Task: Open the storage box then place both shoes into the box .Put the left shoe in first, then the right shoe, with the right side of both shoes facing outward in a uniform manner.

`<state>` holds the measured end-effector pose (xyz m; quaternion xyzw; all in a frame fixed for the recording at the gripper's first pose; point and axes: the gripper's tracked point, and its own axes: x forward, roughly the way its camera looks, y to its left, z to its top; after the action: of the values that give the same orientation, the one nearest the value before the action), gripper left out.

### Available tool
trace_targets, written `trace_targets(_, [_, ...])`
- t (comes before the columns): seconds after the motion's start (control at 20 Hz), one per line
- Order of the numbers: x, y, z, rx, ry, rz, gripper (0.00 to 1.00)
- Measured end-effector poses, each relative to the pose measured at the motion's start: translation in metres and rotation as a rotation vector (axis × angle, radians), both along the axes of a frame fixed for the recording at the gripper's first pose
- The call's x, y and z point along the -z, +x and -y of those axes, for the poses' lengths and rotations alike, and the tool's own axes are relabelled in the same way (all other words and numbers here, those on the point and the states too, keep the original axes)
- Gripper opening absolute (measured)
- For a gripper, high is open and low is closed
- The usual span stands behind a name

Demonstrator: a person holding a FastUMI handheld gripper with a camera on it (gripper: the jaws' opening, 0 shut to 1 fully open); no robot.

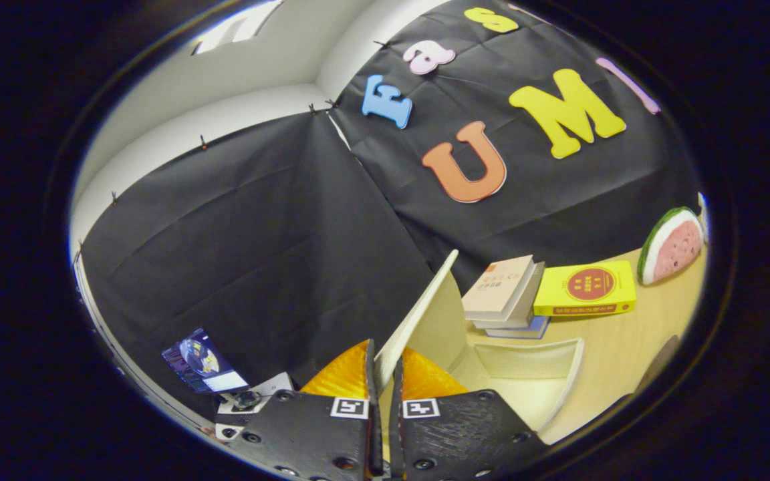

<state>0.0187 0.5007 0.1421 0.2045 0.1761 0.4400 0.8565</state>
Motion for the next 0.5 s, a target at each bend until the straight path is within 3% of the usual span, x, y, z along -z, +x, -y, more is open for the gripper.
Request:
trace_targets(0.35, [-0.008,-0.006,-0.083,-0.046,-0.108,0.093,0.3])
trace_targets(0.4, [-0.009,-0.006,-0.095,-0.051,-0.118,0.116,0.39])
trace_targets(0.5, [-0.015,-0.01,-0.105,-0.047,-0.152,0.206,0.7])
